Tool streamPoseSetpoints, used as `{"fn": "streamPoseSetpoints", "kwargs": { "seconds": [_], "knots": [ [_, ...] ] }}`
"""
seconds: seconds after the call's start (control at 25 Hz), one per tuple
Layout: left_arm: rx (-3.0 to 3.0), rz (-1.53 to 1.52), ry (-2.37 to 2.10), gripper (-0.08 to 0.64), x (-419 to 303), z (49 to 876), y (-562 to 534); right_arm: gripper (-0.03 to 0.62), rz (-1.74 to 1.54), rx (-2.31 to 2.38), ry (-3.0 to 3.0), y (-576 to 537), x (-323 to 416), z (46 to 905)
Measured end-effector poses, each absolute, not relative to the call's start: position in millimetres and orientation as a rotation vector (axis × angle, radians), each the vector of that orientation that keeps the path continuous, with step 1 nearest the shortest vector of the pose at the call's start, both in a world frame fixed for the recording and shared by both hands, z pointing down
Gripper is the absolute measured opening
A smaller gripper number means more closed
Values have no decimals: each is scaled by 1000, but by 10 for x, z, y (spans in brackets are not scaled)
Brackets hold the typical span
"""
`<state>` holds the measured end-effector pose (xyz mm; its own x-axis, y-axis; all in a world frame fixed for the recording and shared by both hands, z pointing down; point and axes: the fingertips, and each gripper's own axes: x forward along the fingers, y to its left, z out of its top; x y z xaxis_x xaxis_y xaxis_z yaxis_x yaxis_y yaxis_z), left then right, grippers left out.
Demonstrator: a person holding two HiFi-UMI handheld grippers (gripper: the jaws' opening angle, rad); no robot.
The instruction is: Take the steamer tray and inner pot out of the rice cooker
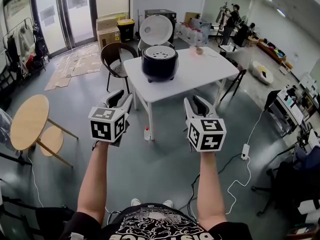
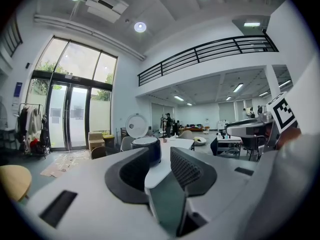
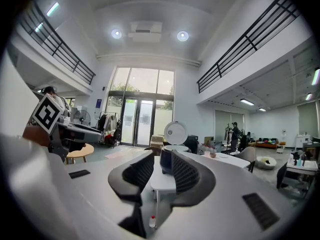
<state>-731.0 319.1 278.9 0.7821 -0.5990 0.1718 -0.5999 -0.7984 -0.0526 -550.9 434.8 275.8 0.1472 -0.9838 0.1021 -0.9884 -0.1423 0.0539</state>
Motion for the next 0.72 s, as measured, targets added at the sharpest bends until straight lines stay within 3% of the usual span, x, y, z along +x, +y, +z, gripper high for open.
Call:
{"fn": "streamPoseSetpoints", "kwargs": {
  "seconds": [0.72],
  "knots": [
    [2950, 297, -1021, 298, -7026, 2809, 3424, 312, 99, 2279, -2021, 4549, -5232, 2844]
  ]
}}
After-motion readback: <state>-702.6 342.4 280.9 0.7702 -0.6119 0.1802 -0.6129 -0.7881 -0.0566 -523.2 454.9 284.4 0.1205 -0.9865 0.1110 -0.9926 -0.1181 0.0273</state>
